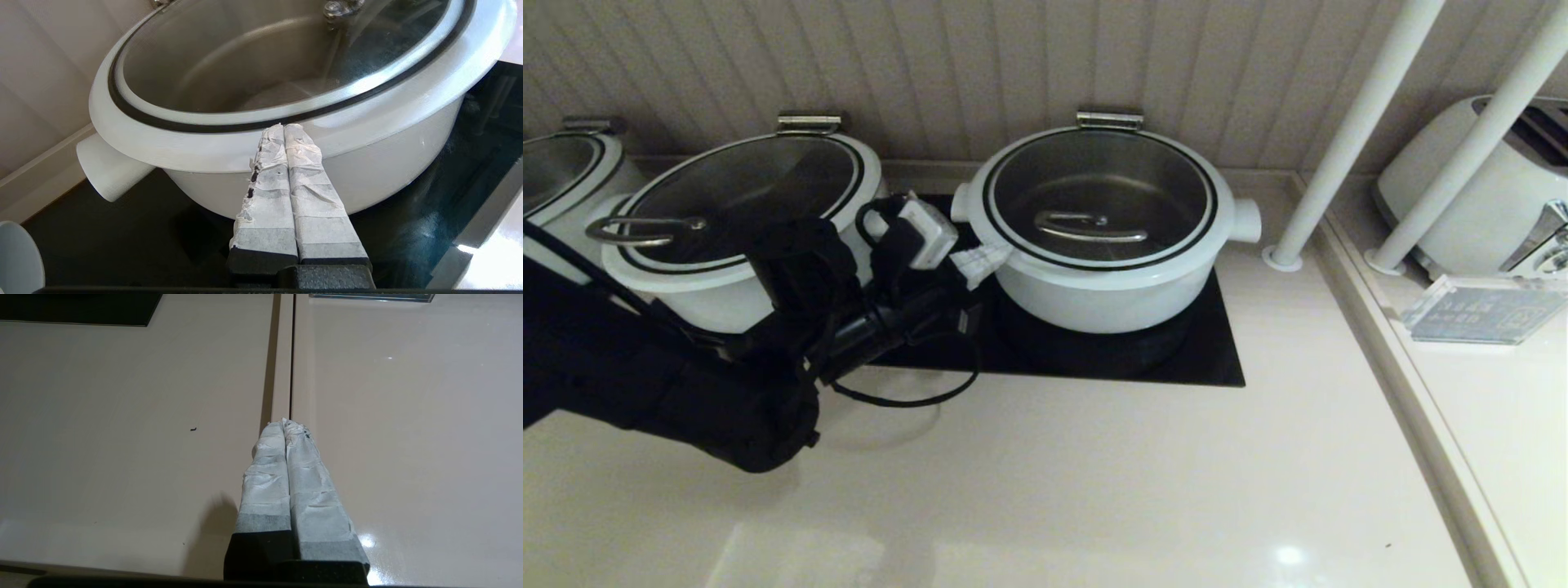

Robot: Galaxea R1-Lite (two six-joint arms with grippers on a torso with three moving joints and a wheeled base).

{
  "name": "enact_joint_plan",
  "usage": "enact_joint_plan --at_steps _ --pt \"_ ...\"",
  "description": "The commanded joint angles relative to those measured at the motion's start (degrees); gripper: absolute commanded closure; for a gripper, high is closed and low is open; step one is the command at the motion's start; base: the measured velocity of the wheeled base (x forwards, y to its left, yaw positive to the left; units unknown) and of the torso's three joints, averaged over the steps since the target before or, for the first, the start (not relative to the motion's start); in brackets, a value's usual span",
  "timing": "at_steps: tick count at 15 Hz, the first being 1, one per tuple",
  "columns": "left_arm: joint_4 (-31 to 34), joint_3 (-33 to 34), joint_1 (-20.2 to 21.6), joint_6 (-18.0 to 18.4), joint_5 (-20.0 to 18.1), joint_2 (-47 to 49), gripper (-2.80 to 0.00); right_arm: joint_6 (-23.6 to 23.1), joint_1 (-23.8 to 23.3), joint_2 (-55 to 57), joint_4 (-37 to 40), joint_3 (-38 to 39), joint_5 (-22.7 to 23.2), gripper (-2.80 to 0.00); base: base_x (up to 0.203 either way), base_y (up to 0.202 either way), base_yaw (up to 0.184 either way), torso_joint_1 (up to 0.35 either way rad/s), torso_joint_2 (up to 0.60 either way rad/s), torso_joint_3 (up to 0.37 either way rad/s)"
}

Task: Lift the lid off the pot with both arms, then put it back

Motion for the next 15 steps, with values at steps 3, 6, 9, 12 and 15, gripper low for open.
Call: enact_joint_plan --at_steps 3,6,9,12,15 --pt "-6.33 3.74 0.02 -0.18 1.59 -0.35 0.00 0.00 0.02 -0.02 0.00 0.02 -0.04 0.00 0.000 0.000 0.000 0.000 0.00 0.000" --pt "-6.07 3.80 0.02 -0.17 1.70 -2.54 0.00 0.00 0.02 -0.02 0.00 -0.06 -0.04 0.00 0.000 0.000 0.000 0.000 0.00 0.000" --pt "-5.29 3.87 0.05 -0.09 1.87 -5.93 0.00 0.00 0.02 -0.02 0.00 0.02 -0.04 0.00 0.000 0.000 0.000 0.000 0.00 0.000" --pt "-2.69 4.24 0.26 -0.09 2.04 -10.73 0.00 0.00 0.02 -0.02 0.00 0.02 -0.04 0.00 0.000 0.000 0.000 0.000 0.00 0.000" --pt "0.95 6.20 1.36 -0.11 2.08 -17.51 0.00 0.00 0.02 -0.02 -0.09 -0.02 -0.04 0.00 0.000 0.000 0.000 0.000 0.00 0.000"
